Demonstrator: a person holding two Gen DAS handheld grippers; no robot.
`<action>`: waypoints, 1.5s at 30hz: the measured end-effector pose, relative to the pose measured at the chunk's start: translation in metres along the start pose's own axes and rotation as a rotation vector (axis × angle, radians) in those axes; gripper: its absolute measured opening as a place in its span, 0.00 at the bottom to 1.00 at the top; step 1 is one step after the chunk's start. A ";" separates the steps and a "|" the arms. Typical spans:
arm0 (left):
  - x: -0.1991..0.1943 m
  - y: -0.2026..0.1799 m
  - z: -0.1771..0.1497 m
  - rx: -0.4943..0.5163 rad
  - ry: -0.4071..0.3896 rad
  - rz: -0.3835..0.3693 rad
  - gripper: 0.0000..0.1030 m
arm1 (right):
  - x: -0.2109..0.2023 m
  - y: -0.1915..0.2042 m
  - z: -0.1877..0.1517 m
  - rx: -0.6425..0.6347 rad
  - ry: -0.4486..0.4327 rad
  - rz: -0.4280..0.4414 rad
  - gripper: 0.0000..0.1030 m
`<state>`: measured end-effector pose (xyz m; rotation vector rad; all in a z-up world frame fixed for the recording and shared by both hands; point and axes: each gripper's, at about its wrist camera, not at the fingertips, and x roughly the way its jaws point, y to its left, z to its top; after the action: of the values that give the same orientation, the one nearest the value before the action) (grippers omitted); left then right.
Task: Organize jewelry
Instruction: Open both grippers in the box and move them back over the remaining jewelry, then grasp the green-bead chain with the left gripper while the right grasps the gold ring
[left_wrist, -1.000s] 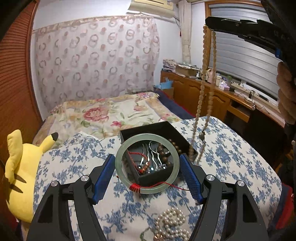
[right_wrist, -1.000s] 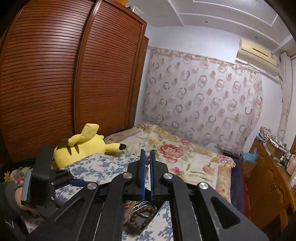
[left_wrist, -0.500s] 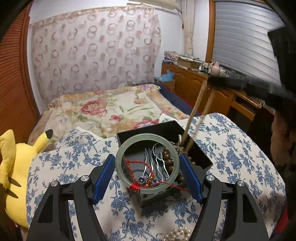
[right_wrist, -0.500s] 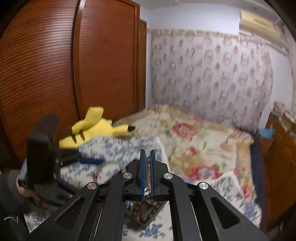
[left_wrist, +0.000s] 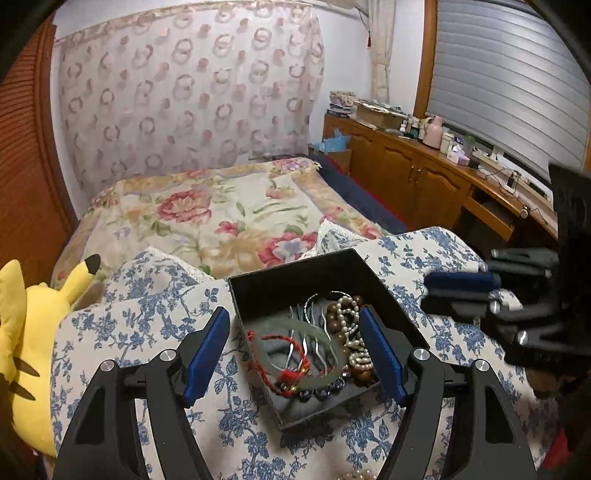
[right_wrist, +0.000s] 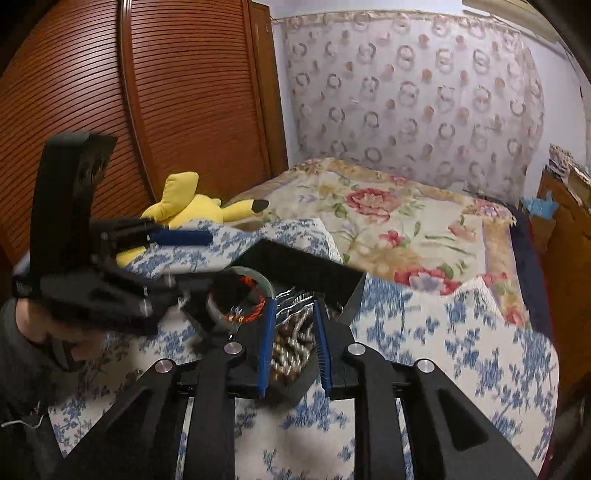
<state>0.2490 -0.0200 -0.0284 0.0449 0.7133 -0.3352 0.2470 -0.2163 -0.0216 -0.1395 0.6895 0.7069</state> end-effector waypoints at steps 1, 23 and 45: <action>-0.002 0.001 0.000 -0.002 0.003 0.000 0.72 | -0.002 0.001 -0.003 0.000 0.005 -0.001 0.22; -0.053 0.027 -0.109 -0.074 0.250 0.028 0.53 | -0.002 0.046 -0.076 -0.017 0.172 -0.002 0.22; -0.047 0.019 -0.133 -0.122 0.259 0.044 0.05 | 0.000 0.063 -0.092 -0.045 0.197 -0.012 0.22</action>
<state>0.1376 0.0319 -0.1007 -0.0117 0.9862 -0.2450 0.1576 -0.2000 -0.0857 -0.2569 0.8609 0.7034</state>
